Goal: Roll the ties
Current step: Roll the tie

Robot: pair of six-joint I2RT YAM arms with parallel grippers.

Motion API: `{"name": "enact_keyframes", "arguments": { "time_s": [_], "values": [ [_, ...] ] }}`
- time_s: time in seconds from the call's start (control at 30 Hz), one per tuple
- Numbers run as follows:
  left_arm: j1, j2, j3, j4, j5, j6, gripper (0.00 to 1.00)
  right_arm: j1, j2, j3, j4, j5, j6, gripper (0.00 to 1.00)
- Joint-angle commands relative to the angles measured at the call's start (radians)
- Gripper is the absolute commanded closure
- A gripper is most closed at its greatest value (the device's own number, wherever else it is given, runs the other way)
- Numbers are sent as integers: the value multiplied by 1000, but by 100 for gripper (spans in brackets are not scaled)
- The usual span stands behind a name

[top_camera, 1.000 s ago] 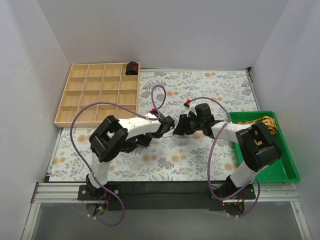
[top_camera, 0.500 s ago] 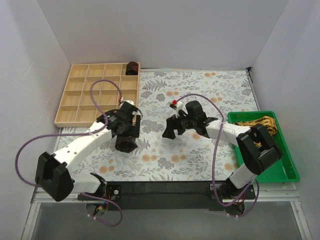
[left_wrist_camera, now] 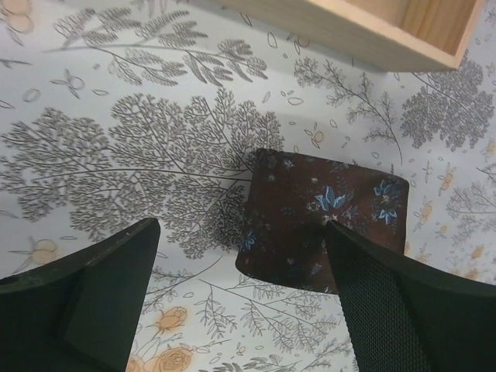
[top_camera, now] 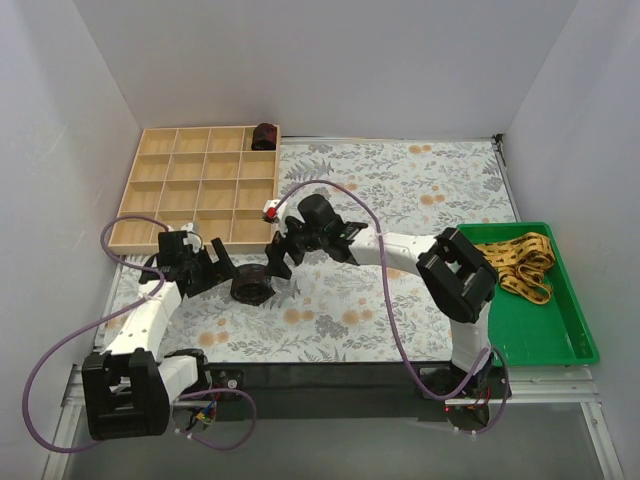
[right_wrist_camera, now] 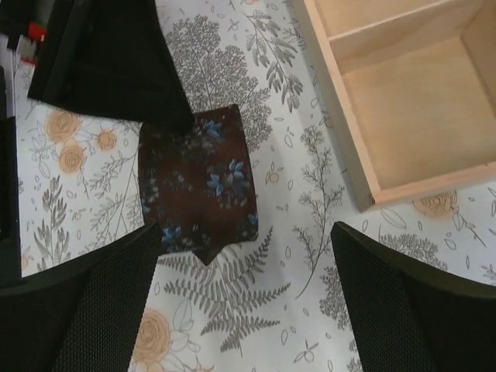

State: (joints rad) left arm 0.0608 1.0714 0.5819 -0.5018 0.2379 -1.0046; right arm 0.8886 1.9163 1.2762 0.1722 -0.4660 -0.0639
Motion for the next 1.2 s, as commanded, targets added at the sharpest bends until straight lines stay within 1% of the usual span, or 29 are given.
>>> {"name": "enact_keyframes", "arguments": {
  "time_s": [0.0, 0.07, 0.2, 0.43, 0.5, 0.7, 0.83, 0.87, 0.93, 0.97, 1.0, 1.07, 1.1, 1.17],
  "values": [
    [19, -25, -43, 150, 187, -17, 20, 12, 42, 103, 23, 59, 34, 20],
    [20, -25, -71, 164, 208, -31, 20, 18, 79, 144, 26, 63, 55, 21],
    [19, -40, -117, 198, 219, -48, 20, 36, 119, 160, 27, 64, 82, 24],
    [20, -62, -198, 259, 287, -86, 21, 62, 121, 65, 41, 56, 84, 27],
    [20, -70, -223, 304, 322, -98, 21, 69, 116, 35, 50, 50, 84, 28],
    [19, -79, -266, 408, 366, -121, 20, 69, 107, 11, 64, 43, 93, 29],
    [19, -62, -275, 424, 393, -120, 20, 69, 78, 8, 64, 26, 69, 29],
    [19, -62, -274, 422, 396, -118, 20, 69, 67, 5, 62, 20, 69, 28],
    [19, -64, -268, 416, 396, -117, 20, 67, 24, -18, 62, 10, -37, 20],
    [19, -67, -257, 410, 382, -117, 20, 69, 10, -26, 62, 4, -59, 18],
    [19, -70, -249, 387, 371, -112, 21, 67, -9, -34, 61, 4, -82, 9],
    [20, -71, -209, 355, 321, -97, 20, 70, -22, -52, 62, -2, -141, 2],
    [19, -68, -186, 303, 293, -72, 20, 73, -23, -52, 59, -3, -158, 1],
    [20, -53, -122, 257, 226, -45, 20, 82, -14, -41, 49, -11, -201, 2]
  ]
}}
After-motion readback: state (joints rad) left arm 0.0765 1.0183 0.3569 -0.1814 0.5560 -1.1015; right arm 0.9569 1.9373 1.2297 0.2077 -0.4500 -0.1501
